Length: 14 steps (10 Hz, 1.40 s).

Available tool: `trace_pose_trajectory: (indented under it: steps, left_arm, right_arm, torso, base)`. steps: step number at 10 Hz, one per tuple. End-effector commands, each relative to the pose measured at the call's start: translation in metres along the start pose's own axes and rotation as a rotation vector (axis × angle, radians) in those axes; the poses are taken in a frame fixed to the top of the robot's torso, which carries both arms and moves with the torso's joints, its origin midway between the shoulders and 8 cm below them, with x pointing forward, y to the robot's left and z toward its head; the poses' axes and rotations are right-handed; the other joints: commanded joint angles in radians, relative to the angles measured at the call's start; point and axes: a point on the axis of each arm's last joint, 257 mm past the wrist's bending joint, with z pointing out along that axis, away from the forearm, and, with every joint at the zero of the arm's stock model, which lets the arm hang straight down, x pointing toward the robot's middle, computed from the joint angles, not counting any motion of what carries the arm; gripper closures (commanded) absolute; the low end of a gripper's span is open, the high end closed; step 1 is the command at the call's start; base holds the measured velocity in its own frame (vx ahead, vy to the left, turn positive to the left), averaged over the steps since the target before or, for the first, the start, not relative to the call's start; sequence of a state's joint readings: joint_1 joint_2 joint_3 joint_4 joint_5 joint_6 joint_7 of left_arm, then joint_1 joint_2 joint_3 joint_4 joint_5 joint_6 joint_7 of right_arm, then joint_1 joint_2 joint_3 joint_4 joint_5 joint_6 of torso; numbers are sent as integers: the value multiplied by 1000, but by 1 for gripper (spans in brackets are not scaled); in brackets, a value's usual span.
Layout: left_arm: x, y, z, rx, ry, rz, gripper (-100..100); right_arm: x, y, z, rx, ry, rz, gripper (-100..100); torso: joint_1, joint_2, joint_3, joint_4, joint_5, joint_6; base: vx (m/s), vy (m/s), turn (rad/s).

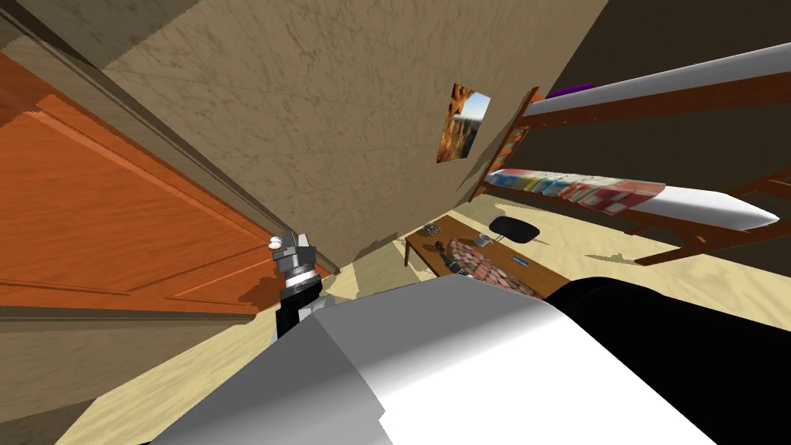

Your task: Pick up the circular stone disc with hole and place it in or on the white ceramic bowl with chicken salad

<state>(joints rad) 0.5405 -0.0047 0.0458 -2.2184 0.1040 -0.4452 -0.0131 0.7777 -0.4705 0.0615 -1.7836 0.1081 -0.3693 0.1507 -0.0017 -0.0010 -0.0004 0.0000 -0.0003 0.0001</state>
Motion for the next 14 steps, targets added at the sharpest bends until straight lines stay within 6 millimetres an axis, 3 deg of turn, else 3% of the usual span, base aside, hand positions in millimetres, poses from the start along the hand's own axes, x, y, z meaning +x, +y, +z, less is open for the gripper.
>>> trace_pose_trajectory:
  steps: [1, 4, 5, 8, 14]
  left_arm:
    - [0, 0, 0, 0, 0, 0, 0]
    - [0, 0, 0, 0, 0, 0, 0]
    - [0, 0, 0, 0, 0, 0, 0]
    - [0, 0, 0, 0, 0, 0, 0]
    - [0, 0, 0, 0, 0, 0, 0]
  right_arm:
    - [6, -13, -3, 25, 20, -24, -100]
    - [27, -74, -42, 152, 136, -158, -100]
    - [27, -76, -43, 157, 137, -158, -100]
    - [39, -133, -90, 273, 257, -288, -100]
    - [32, -218, -184, 453, 482, -529, -100]
  torso:
    - [0, 0, 0, 0, 0, 0]
    - [0, -1, -1, 0, 0, 0]
    - [-1, -2, -1, 0, 0, 0]
    - [-1, -2, -1, 0, 0, 0]
    - [-2, -5, -3, -1, -1, 0]
  base:
    - [0, -6, 96]
    - [13, -7, 310]
    - [18, -21, 87]
    - [29, -18, 286]
    - [61, -46, 302]
